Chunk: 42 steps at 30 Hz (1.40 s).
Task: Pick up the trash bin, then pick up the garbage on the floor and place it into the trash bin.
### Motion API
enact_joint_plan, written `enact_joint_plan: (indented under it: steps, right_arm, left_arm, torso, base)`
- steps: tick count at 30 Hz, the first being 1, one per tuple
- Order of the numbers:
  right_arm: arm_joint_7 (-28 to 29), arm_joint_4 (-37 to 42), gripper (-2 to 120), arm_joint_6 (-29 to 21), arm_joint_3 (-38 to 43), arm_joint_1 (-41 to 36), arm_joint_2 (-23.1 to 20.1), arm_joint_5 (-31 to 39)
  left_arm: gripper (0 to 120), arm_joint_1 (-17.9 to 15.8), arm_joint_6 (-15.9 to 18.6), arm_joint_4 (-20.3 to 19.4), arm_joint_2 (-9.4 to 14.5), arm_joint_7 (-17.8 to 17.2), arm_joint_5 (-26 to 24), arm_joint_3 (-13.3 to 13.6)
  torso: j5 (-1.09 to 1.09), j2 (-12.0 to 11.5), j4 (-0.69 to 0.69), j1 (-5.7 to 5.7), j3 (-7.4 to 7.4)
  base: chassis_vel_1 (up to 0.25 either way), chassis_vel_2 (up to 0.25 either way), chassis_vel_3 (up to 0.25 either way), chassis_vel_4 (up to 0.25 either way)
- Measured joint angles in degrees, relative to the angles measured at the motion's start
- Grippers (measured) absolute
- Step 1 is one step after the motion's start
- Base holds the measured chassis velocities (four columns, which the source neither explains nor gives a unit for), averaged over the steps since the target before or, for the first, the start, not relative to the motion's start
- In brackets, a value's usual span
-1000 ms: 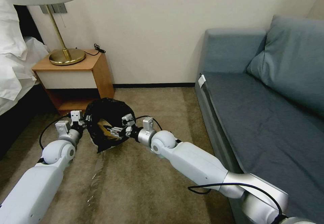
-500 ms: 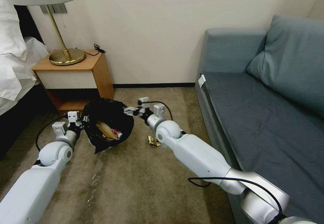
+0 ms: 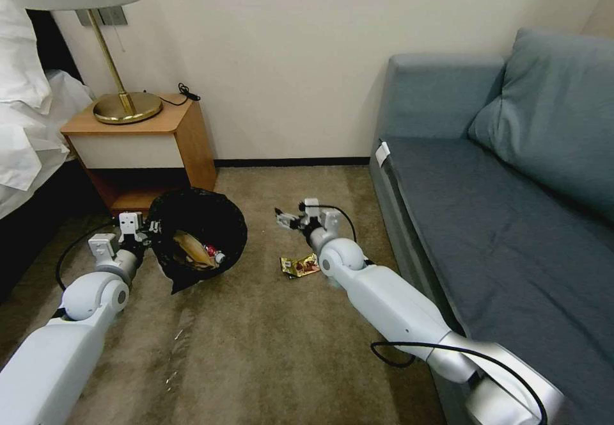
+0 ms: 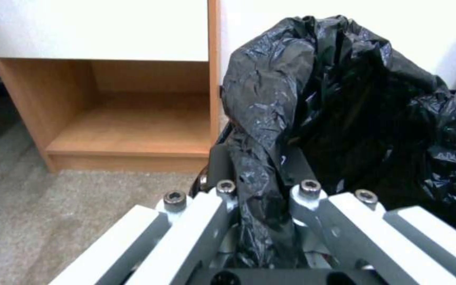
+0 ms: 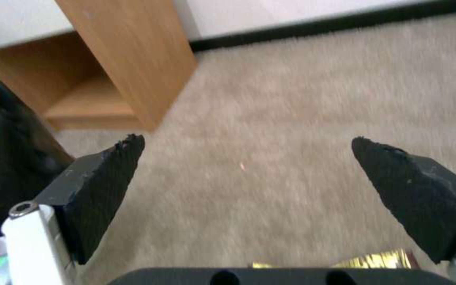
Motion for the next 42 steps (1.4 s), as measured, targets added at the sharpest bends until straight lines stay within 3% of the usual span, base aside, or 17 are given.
enact_joint_plan:
  steps: [19, 42]
  right_arm:
    - [-1.62, -1.19, 100, -0.59, 1.49, -2.93, -0.05, -0.63]
    - [-3.13, -3.93, 100, 0.69, 3.43, -4.21, 0.2, -3.42]
  left_arm:
    - [4, 2.48, -0.39, -1.25, 1.76, 0.16, -0.16, -2.34]
    - [4, 3.43, -1.0, -1.56, 1.07, 0.67, 0.09, -3.25]
  torso:
    - [-0.01, 0.0, -0.01, 0.0, -0.01]
    - [-0.01, 0.0, -0.01, 0.0, -0.01]
  base:
    - [0.0, 0.0, 0.0, 0.0]
    - [0.0, 0.0, 0.0, 0.0]
